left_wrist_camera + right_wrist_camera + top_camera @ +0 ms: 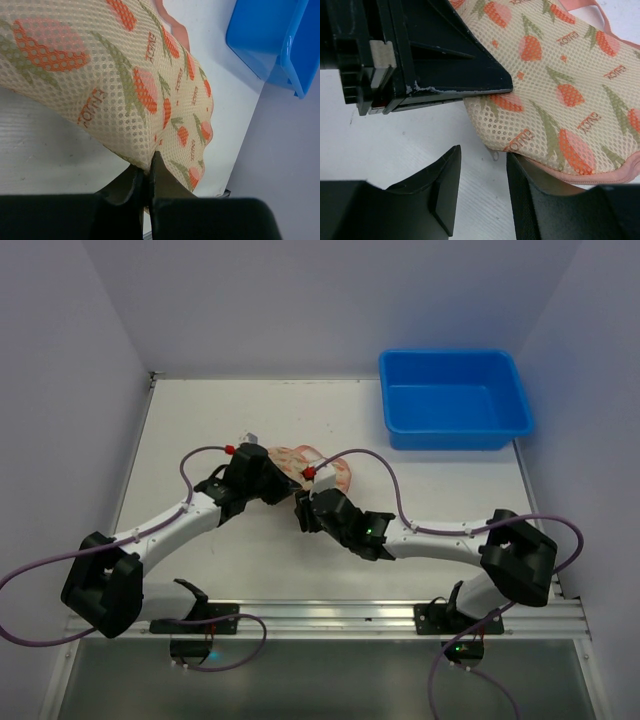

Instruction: Unzip the laundry bag and remove the bra

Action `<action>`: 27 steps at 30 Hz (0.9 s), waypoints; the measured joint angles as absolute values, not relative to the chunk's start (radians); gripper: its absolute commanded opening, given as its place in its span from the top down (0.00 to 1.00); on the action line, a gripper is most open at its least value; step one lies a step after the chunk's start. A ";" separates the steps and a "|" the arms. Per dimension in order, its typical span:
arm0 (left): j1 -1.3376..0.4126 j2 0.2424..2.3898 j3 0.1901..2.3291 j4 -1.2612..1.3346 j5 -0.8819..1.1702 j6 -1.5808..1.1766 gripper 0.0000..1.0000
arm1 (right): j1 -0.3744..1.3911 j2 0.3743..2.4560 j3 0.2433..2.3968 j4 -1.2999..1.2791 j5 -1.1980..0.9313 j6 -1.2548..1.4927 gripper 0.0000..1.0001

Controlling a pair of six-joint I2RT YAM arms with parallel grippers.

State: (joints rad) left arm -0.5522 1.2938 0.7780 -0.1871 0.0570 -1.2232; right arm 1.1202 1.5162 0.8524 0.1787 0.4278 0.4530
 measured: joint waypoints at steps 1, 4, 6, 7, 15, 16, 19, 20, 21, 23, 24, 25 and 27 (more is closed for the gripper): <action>-0.552 1.294 0.778 -0.188 0.056 -1.223 0.96 | 1.116 1.517 0.852 0.178 0.427 0.454 0.56; -0.552 1.294 0.780 -0.189 0.056 -1.223 0.96 | 1.108 1.520 0.852 0.179 0.427 0.456 0.57; -0.552 1.294 0.781 -0.189 0.056 -1.223 0.96 | 1.104 1.521 0.852 0.179 0.427 0.456 0.57; -0.552 1.294 0.782 -0.189 0.056 -1.223 0.96 | 1.101 1.524 0.853 0.180 0.427 0.455 0.57; -0.552 1.294 0.782 -0.189 0.056 -1.223 0.96 | 1.093 1.559 0.871 0.179 0.427 0.440 0.63; -0.552 1.294 0.782 -0.189 0.055 -1.223 0.96 | 1.093 1.560 0.873 0.179 0.427 0.437 0.65; -0.552 1.294 0.782 -0.189 0.054 -1.222 0.96 | 1.091 1.560 0.876 0.177 0.428 0.427 0.75; -0.551 1.294 0.782 -0.189 0.052 -1.222 0.96 | 1.090 1.560 0.876 0.176 0.429 0.424 0.79; -0.551 1.294 0.782 -0.190 0.051 -1.221 0.96 | 1.090 1.560 0.876 0.175 0.430 0.420 0.85; -0.551 1.294 0.782 -0.189 0.048 -1.220 0.96 | 1.087 1.560 0.876 0.171 0.432 0.415 0.92; -0.551 1.294 0.782 -0.189 0.048 -1.219 0.96 | 1.087 1.560 0.876 0.171 0.432 0.414 0.98; -0.551 1.294 0.782 -0.190 0.048 -1.219 0.96 | 1.087 1.560 0.877 0.171 0.432 0.411 1.00; -0.548 1.294 0.782 -0.192 0.050 -1.214 0.96 | 1.086 1.554 0.876 0.164 0.431 0.406 1.00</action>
State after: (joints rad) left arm -0.5480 1.2938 0.7818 -0.1925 0.0498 -1.2140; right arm 1.0859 1.5536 0.8757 0.1638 0.4309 0.4065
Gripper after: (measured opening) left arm 0.047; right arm 0.014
